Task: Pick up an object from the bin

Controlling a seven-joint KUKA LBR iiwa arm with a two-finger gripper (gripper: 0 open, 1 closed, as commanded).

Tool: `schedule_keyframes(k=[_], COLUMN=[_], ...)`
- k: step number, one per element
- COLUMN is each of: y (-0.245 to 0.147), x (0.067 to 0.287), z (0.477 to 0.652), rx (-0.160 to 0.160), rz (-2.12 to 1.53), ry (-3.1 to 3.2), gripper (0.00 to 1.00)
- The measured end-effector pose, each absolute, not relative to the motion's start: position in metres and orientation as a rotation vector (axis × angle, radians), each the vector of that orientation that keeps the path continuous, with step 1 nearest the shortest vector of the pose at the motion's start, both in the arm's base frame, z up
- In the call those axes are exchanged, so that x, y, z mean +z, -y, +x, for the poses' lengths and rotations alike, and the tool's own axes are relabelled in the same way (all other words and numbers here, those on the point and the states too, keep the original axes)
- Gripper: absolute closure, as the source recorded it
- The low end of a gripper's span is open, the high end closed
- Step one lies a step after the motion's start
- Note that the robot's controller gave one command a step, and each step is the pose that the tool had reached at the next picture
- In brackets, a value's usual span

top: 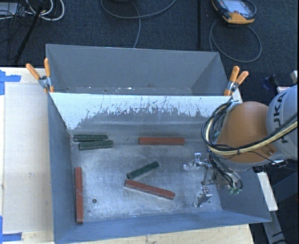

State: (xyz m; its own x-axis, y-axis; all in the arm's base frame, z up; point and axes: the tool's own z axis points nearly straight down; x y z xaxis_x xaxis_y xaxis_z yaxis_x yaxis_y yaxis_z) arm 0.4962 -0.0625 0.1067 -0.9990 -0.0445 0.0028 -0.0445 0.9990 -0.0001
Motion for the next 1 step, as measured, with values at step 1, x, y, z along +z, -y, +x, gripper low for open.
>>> schedule_keyframes(k=[1], y=[0.0429], x=[0.1339], z=[0.5005], rx=[-0.005], rz=[0.107], ry=[3.127], gripper=[0.0])
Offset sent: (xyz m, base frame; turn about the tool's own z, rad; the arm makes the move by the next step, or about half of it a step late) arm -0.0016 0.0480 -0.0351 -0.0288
